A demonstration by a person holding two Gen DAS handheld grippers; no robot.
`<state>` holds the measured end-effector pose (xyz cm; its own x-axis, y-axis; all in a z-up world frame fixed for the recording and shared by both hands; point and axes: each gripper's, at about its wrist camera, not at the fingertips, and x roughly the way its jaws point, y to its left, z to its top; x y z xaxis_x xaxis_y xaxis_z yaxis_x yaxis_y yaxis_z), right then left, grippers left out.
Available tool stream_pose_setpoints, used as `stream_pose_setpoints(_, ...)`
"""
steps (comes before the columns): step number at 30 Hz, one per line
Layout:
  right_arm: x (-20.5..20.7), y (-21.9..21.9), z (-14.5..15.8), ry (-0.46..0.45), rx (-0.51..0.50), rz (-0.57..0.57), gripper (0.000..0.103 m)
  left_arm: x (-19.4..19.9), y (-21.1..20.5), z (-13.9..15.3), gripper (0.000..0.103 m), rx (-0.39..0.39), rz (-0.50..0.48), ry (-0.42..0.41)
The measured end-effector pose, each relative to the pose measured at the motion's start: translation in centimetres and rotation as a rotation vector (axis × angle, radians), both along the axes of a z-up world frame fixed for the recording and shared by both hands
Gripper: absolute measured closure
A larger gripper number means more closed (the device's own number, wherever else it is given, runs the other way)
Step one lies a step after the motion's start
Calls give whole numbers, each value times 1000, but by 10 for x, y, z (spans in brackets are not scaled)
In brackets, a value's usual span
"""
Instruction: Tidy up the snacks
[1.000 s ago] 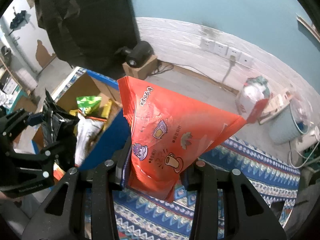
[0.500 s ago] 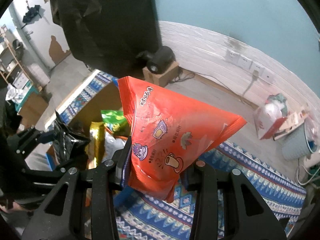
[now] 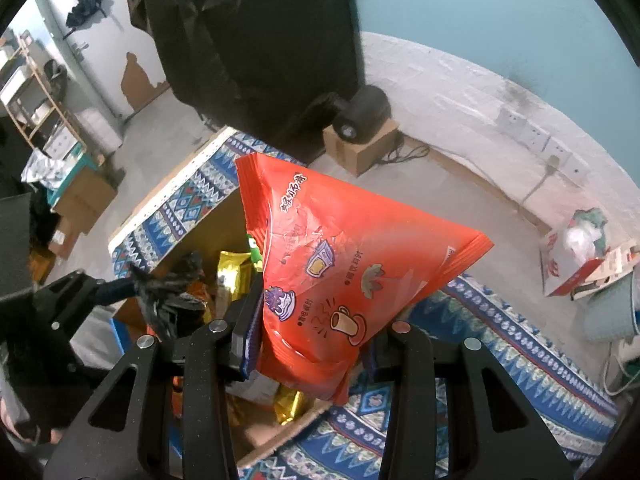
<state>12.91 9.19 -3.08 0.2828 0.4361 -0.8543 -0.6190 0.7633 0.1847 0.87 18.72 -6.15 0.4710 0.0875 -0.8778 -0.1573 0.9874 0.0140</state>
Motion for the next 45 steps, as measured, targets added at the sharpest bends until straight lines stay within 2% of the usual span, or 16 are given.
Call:
stream_pose_setpoints(8, 6, 16, -21, 49, -28, 20, 58, -6, 6, 11, 20, 0, 22, -22)
stream_pose_setpoints(10, 5, 17, -23, 53, -35, 19, 38, -7, 5, 16, 17, -6, 24, -35)
stream_pose_setpoints(12, 4, 16, -22, 34, -44, 11, 32, -8, 4, 19, 16, -1, 25, -45)
stream_pose_setpoints(24, -22, -22, 22, -88, -5, -68, 27, -21, -8, 44, 16, 20, -1, -92)
stream_pose_setpoints(35, -56, -66, 54, -173, 51, -140, 27, -32, -27, 67, 9, 62, -28, -141)
stream_pose_setpoints(40, -66, -89, 60, -200, 72, -182, 26, -37, -37, 75, 9, 75, -43, -157)
stream_pose_setpoints(45, -67, -106, 53, -192, 74, -198, 26, -37, -45, 77, 3, 101, -44, -175)
